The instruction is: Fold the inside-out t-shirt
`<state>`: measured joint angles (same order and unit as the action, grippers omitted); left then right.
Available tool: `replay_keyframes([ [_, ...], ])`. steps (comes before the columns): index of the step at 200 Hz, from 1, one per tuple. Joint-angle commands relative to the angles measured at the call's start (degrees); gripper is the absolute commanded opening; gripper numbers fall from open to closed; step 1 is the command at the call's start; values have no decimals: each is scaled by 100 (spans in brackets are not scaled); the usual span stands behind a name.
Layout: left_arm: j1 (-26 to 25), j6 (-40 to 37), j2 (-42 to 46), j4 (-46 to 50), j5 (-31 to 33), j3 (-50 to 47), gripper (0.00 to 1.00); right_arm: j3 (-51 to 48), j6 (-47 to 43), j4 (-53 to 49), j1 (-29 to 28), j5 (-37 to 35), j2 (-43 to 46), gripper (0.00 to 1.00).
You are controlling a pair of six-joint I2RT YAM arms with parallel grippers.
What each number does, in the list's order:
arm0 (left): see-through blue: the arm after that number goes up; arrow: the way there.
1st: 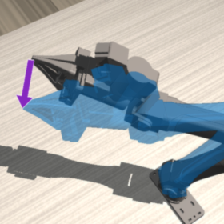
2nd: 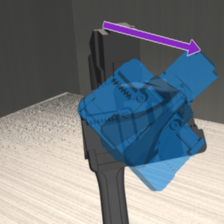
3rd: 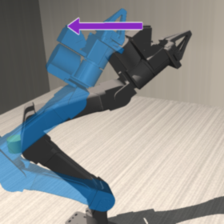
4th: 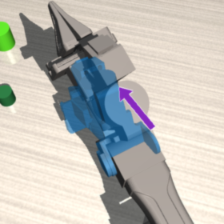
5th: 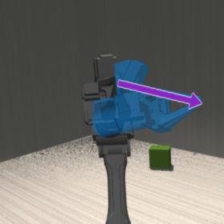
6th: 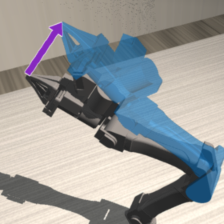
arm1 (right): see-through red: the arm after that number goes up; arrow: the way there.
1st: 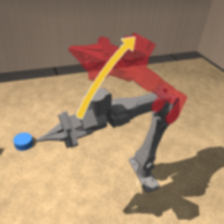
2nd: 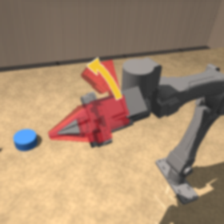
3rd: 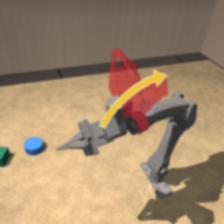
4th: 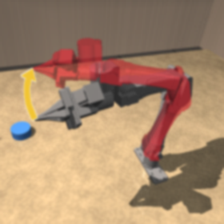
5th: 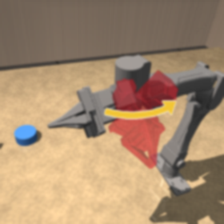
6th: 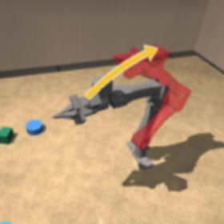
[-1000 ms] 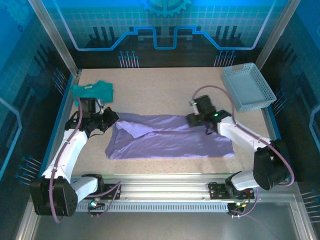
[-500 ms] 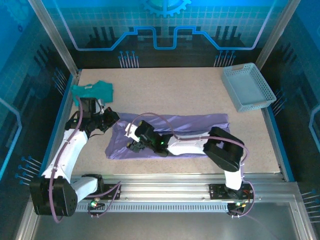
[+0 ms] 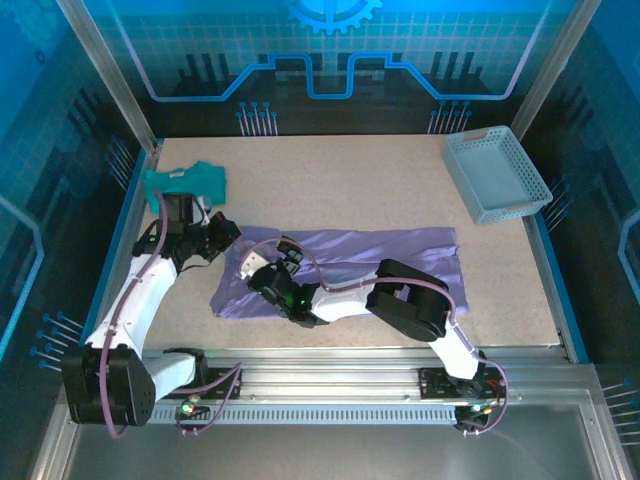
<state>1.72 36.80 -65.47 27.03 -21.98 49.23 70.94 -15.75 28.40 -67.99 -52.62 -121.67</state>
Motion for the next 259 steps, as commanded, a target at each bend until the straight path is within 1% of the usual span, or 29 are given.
replay_keyframes([
  [1, 22, 106, -21, -114, -140, -62, 0, -20, -283, 539, -101, -712, -25, 98],
  [33, 39, 113, -52, -127, -123, -69, 0, -177, -415, 529, -106, -890, 117, 92],
  [49, 42, 110, -69, -126, -105, -94, 0, -278, -301, 276, -129, -842, 320, 88],
  [76, 39, 69, -60, -46, -21, -131, 0, -511, -86, -275, -147, -753, 721, 75],
  [99, 39, -12, -3, 47, 126, -179, 0, -691, 103, -740, -152, -521, 1047, 63],
  [116, 39, -18, 28, 51, 163, -238, 0, -803, 168, -976, -136, -320, 1212, 50],
  [141, 39, -31, 61, 58, 194, -349, 0, -963, 134, -1176, -90, 121, 1407, 35],
  [170, 39, 4, 138, 57, 203, -557, 0, -1094, 65, -1261, -33, 758, 1595, 10],
  [175, 39, 20, 153, 59, 195, -600, 0, -1127, 59, -1427, -18, 852, 1634, 6],
  [184, 39, 39, 197, 57, 177, -685, 0, -1167, 38, -1498, -4, 1046, 1701, 0],
  [201, 22, 87, 284, 119, 132, -859, 0, -1278, 12, -1713, 12, 1425, 1866, 0],
  [232, -43, 199, 653, 242, 150, -1386, 0, -1507, 139, -2209, 115, 2546, 2143, 0],
  [247, -74, 309, 788, 173, 159, -1710, 1, -1568, 195, -2459, 200, 3163, 2173, 5],
  [259, -75, 343, 862, 100, 214, -1875, 8, -1559, 186, -2705, 254, 3622, 2193, 11],
])
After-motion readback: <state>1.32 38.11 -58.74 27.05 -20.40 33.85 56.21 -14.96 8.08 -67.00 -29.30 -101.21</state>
